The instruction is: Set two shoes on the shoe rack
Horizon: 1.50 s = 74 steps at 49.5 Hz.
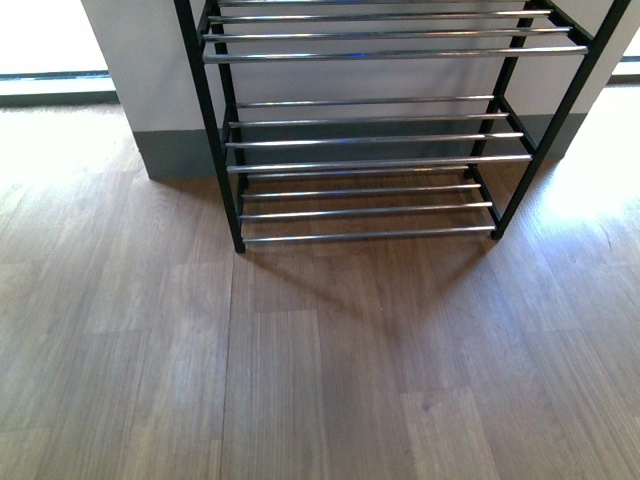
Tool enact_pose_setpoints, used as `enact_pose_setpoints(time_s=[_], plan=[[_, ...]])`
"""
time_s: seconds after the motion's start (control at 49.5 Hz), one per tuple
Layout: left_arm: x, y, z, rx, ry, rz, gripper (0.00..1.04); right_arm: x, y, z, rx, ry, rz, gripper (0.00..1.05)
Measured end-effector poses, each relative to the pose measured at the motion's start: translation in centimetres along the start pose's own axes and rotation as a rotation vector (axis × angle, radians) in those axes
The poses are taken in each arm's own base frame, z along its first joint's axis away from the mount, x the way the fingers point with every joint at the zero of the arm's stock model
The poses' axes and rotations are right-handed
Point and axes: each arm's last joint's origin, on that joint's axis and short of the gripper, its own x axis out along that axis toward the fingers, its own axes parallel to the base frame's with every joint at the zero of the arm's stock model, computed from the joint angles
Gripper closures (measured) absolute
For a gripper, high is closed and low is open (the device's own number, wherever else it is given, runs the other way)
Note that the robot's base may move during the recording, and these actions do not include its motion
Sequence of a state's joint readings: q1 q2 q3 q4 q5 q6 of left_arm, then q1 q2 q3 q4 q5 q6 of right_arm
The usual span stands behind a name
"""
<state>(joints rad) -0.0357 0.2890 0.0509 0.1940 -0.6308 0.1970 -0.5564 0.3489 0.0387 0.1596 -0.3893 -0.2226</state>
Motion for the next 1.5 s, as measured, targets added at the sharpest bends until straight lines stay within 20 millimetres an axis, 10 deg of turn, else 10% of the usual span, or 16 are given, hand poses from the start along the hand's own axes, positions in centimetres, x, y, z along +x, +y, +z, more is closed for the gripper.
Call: enact_pose_setpoints(time_s=[1.496], plan=[[0.01, -0.01, -0.05, 0.002, 0.003, 0.004, 1.02, 0.0, 0.01, 0.0, 0.0, 0.0, 0.004, 1.03]])
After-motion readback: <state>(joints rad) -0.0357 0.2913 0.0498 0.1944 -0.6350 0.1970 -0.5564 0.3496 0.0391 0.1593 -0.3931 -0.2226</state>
